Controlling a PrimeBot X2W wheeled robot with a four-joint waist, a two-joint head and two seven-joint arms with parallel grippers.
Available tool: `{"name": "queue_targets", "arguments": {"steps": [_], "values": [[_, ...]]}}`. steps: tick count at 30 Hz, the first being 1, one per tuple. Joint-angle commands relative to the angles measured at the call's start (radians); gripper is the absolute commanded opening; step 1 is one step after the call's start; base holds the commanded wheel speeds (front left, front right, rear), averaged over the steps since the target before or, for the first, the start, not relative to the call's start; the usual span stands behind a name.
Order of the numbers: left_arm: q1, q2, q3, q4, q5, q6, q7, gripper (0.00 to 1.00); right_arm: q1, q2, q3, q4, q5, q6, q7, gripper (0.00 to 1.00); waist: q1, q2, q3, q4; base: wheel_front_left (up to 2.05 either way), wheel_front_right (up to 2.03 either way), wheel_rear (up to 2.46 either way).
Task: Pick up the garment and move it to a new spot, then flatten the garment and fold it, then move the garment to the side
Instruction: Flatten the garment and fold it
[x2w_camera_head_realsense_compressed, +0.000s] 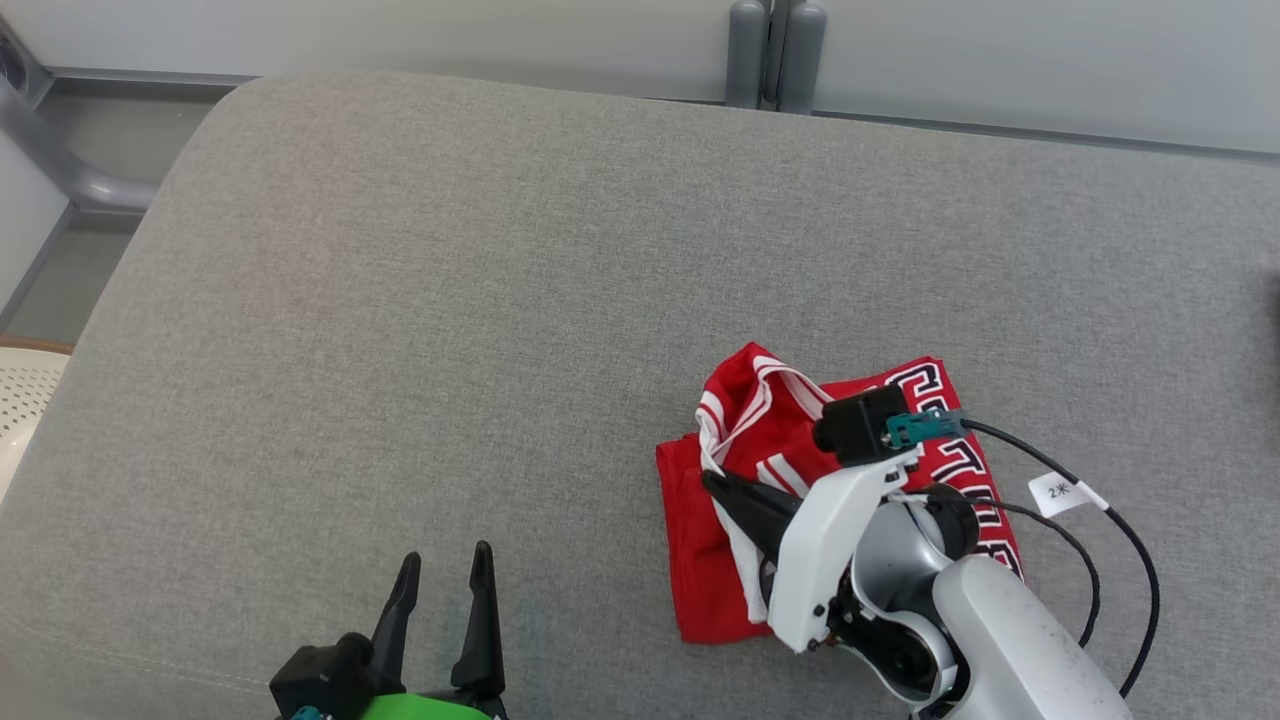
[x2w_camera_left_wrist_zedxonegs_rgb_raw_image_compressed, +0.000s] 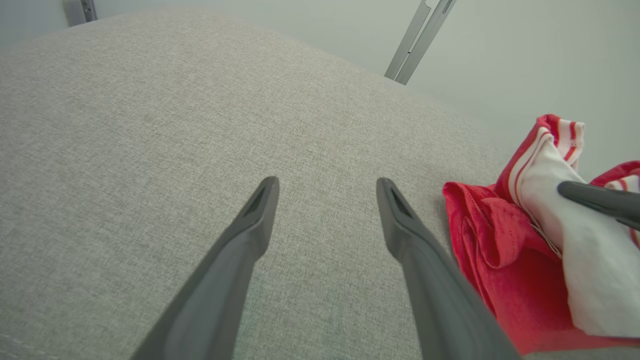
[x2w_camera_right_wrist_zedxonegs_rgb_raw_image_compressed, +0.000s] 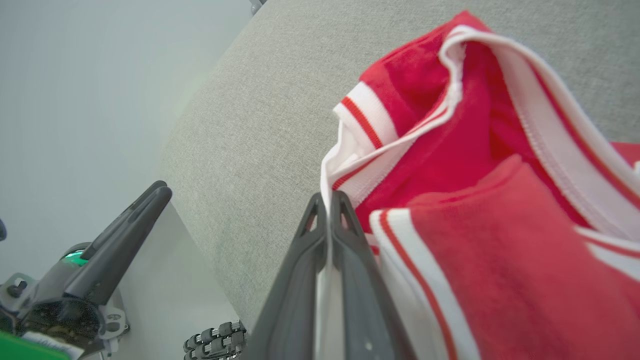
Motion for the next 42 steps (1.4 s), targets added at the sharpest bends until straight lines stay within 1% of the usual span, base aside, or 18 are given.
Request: {"name": "queue_targets", "arguments": {"steps": [1,5,6,7,8,10,13,16,18,20,23,26,28,31,34,37,40,42], "values": [[0.0,0.001,0.0,0.003,0.013,-0.005,-0.003,1.0,-0.013,0.001,0.015,0.008,0.008,0.0,-0.012,0.0,0.0,0.0,-0.006,0.004,0.0,0.0,0.0],[0.013,0.001,0.003,0.0,0.014,0.0,-0.003,1.0,-0.014,0.0,0.048,0.024,-0.009,0.0,-0.015,0.0,0.0,0.0,-0.013,0.004,0.0,0.0,0.0],[0.017,0.001,0.004,-0.001,0.014,0.001,-0.003,1.0,-0.011,0.0,0.056,0.027,-0.015,0.0,-0.017,0.1,0.0,0.0,-0.013,0.002,0.0,0.0,0.0],[0.019,0.001,0.004,0.001,0.014,0.001,-0.003,1.0,-0.011,0.0,0.06,0.028,-0.025,0.0,-0.019,0.48,0.0,0.0,-0.012,0.0,0.0,0.0,0.0],[0.02,0.001,0.004,0.002,0.014,0.001,-0.003,1.0,-0.01,0.0,0.061,0.03,-0.039,0.0,-0.023,1.0,0.0,0.0,-0.011,-0.002,0.0,0.0,0.0],[0.02,0.001,0.004,0.004,0.016,-0.002,-0.003,1.0,-0.01,0.001,0.08,0.02,-0.048,0.0,-0.037,1.0,0.0,0.0,-0.012,-0.007,0.0,0.0,0.0],[0.029,0.001,0.004,0.012,0.021,-0.006,-0.003,1.0,0.019,0.001,0.109,-0.02,-0.002,0.0,-0.052,1.0,0.0,0.0,-0.025,-0.013,0.0,0.0,0.0],[0.045,0.001,0.016,0.02,0.028,-0.004,-0.003,1.0,0.068,-0.023,0.153,-0.125,0.087,0.0,-0.067,1.0,0.0,0.0,-0.06,-0.025,0.0,0.0,0.0],[0.063,0.001,0.028,0.023,0.029,0.001,-0.003,1.0,0.113,-0.059,0.163,-0.214,0.144,0.0,-0.082,1.0,0.0,0.0,-0.09,-0.037,0.0,0.0,0.0],[0.08,0.001,0.04,0.022,0.037,0.003,-0.003,1.0,0.171,-0.1,0.117,-0.291,0.171,0.0,-0.126,1.0,0.0,0.0,-0.122,-0.048,0.0,0.0,0.0],[0.109,0.001,0.06,0.016,0.05,0.005,-0.003,1.0,0.257,-0.16,0.026,-0.359,0.143,0.0,-0.219,1.0,0.0,0.0,-0.167,-0.067,0.0,0.0,0.0],[0.124,0.001,0.082,0.001,0.059,0.004,-0.003,1.0,0.345,-0.218,-0.128,-0.327,0.045,0.0,-0.346,1.0,0.0,0.0,-0.187,-0.09,0.0,0.0,0.0],[0.127,0.001,0.093,-0.008,0.068,-0.001,-0.003,1.0,0.382,-0.259,-0.193,-0.28,-0.051,0.0,-0.435,1.0,0.0,0.0,-0.195,-0.105,0.0,0.0,0.0],[0.131,0.001,0.105,-0.014,0.089,-0.01,-0.003,1.0,0.427,-0.285,-0.278,-0.177,-0.168,0.0,-0.585,1.0,0.0,0.0,-0.205,-0.125,0.0,0.0,0.0],[0.136,0.001,0.121,-0.011,0.109,-0.02,-0.003,1.0,0.446,-0.268,-0.347,-0.058,-0.227,0.0,-0.709,1.0,0.0,0.0,-0.219,-0.145,0.0,0.0,0.0],[0.136,0.001,0.141,-0.014,0.137,-0.032,-0.003,1.0,0.459,-0.244,-0.397,0.024,-0.275,0.0,-0.738,1.0,0.0,0.0,-0.23,-0.152,0.0,0.0,0.0],[0.143,0.002,0.183,-0.024,0.182,-0.036,-0.003,1.0,0.454,-0.198,-0.468,0.005,-0.323,0.0,-0.742,1.0,0.0,0.0,-0.24,-0.161,0.0,0.0,0.0],[0.15,0.001,0.205,-0.031,0.224,-0.043,-0.003,1.0,0.475,-0.172,-0.486,-0.012,-0.364,0.0,-0.74,1.0,0.0,0.0,-0.241,-0.163,0.0,0.0,0.0]]}}
